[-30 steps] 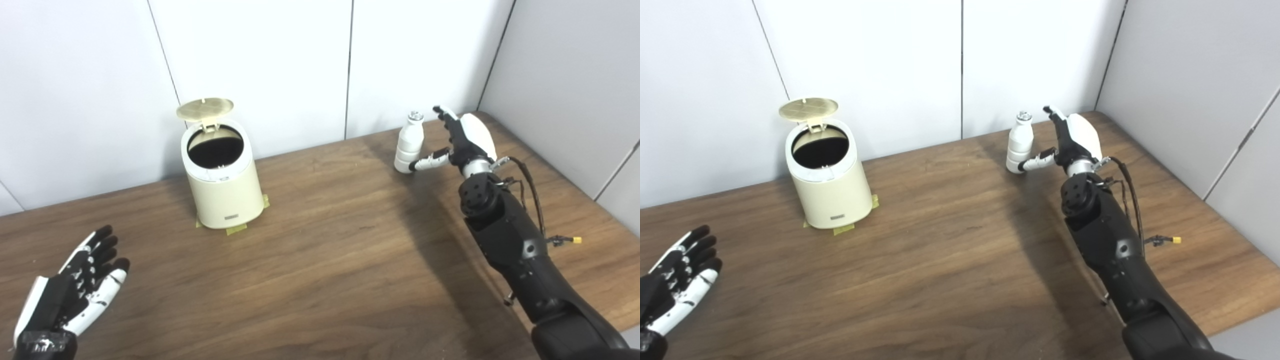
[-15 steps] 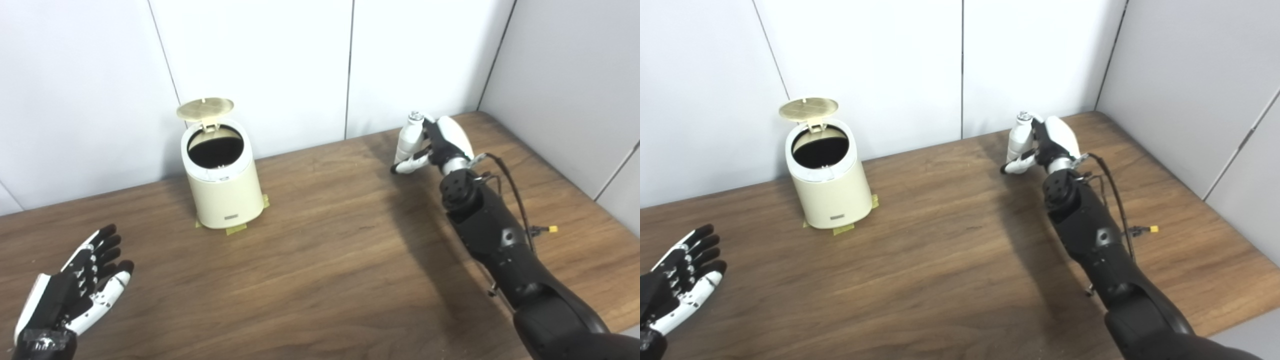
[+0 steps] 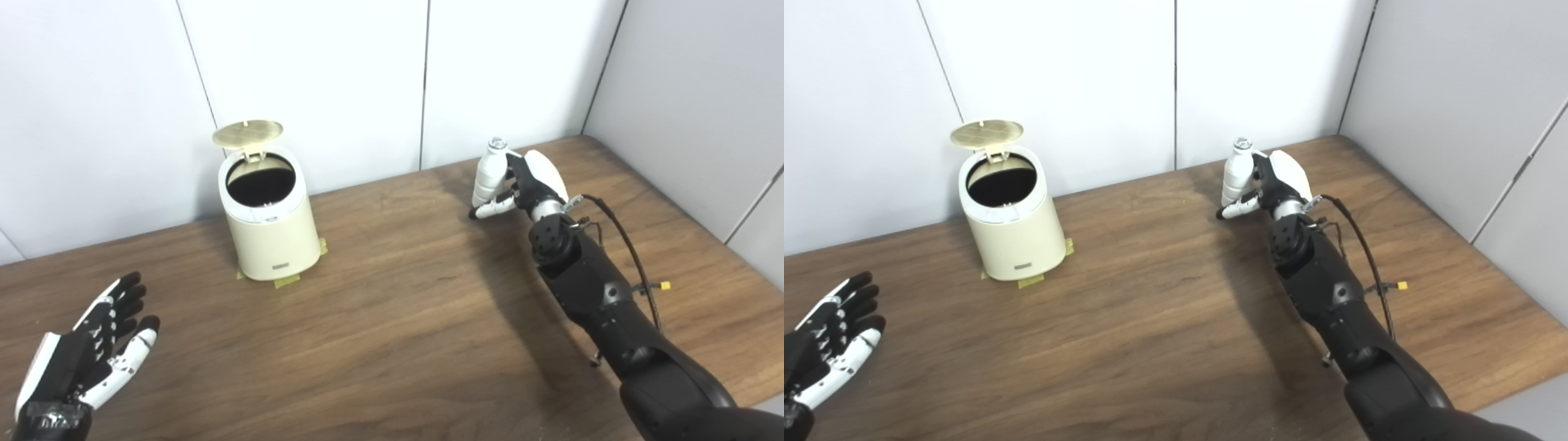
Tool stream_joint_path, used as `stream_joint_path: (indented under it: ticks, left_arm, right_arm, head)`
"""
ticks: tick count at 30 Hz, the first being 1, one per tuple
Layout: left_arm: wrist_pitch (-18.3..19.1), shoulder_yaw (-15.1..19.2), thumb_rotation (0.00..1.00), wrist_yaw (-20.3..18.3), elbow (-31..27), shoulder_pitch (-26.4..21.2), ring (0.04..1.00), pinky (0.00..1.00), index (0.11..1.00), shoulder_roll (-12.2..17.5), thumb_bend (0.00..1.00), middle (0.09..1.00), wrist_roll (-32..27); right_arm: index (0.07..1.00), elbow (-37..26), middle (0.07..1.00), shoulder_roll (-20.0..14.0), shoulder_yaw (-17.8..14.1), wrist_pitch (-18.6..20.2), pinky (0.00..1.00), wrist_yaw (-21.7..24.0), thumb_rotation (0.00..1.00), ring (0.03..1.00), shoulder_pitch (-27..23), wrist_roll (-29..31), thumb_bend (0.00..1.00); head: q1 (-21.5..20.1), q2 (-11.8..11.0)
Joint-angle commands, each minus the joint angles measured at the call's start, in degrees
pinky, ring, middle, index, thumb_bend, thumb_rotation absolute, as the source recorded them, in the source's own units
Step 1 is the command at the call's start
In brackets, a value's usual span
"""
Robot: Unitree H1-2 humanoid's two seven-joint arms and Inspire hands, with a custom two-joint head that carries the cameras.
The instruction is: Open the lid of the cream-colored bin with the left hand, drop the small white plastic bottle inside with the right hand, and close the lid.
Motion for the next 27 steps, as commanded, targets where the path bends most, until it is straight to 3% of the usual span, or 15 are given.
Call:
stream_joint_path:
  ticks: [1,3,5,7,13,27]
  left_arm:
    - [-0.1,0.7,0.36,-0.7,-2.3,-2.0,0.937,0.90,0.976,0.0,0.25,0.941,0.9]
    - [-0.1,1.0,0.41,-1.3,-2.4,-2.1,0.933,0.89,0.978,-0.4,0.25,0.938,1.7]
    - [-0.1,1.3,0.42,-1.9,-2.3,-2.2,0.929,0.88,0.978,-0.7,0.24,0.935,2.3]
    - [-0.1,2.0,0.42,-2.1,-1.9,-2.3,0.933,0.90,0.982,-1.2,0.24,0.938,1.5]
    - [-0.1,2.6,0.43,-3.0,-1.8,-2.3,0.918,0.87,0.976,-1.5,0.25,0.932,2.5]
    - [-0.1,4.0,0.28,-5.9,-1.6,-2.6,0.925,0.90,0.965,-2.6,0.26,0.920,6.6]
  right_arm:
    - [0.706,-1.8,0.669,-1.3,-0.8,-2.6,0.54,-2.5,0.01,0.622,-2.2,-0.3,0.76]
    - [0.660,-1.7,0.623,-1.3,-1.0,-3.3,0.49,-3.9,0.00,0.567,-2.0,-0.5,0.74]
    - [0.565,-1.6,0.508,-1.1,-1.1,-3.5,0.45,-4.9,0.00,0.515,-1.9,-0.5,0.58]
    - [0.535,-1.4,0.475,-1.0,-1.2,-3.6,0.43,-5.7,0.00,0.493,-1.9,-0.4,0.54]
    - [0.501,-1.4,0.487,-0.2,-1.7,-4.0,0.42,-7.7,0.00,0.437,-1.7,-0.2,0.52]
    - [0.501,-3.9,0.489,0.9,-1.7,-4.1,0.41,-8.5,0.00,0.432,-0.3,-0.2,0.52]
  head:
    - [0.0,0.1]
    - [0.0,0.1]
    - [0.1,0.3]
    - [0.1,0.3]
    - [0.0,0.6]
    - [0.4,0.7]
